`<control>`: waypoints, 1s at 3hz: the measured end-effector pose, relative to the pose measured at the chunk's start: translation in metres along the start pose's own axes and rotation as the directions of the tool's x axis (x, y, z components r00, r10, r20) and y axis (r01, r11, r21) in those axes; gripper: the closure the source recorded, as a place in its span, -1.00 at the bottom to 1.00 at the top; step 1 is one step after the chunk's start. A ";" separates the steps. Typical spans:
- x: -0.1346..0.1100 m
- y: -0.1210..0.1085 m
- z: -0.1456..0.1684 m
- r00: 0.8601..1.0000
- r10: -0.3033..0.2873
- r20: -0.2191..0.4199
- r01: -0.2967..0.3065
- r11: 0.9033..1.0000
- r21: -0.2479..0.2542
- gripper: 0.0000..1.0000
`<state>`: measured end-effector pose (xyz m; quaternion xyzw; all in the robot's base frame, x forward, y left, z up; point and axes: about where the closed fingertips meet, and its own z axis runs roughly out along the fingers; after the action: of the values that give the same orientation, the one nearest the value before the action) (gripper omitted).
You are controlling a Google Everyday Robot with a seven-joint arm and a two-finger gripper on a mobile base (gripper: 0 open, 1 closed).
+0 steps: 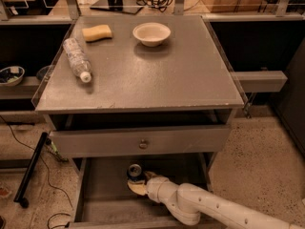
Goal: Place pepsi can into middle drawer
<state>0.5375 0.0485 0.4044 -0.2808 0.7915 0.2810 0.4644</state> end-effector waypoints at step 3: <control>0.005 0.005 0.001 1.000 0.012 0.001 -0.012 1.000 -0.002 0.21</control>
Offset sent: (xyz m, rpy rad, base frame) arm -0.0045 0.0032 -0.0044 0.0083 0.0086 -0.0037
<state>0.5330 0.0518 0.4007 -0.2763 0.7928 0.2846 0.4627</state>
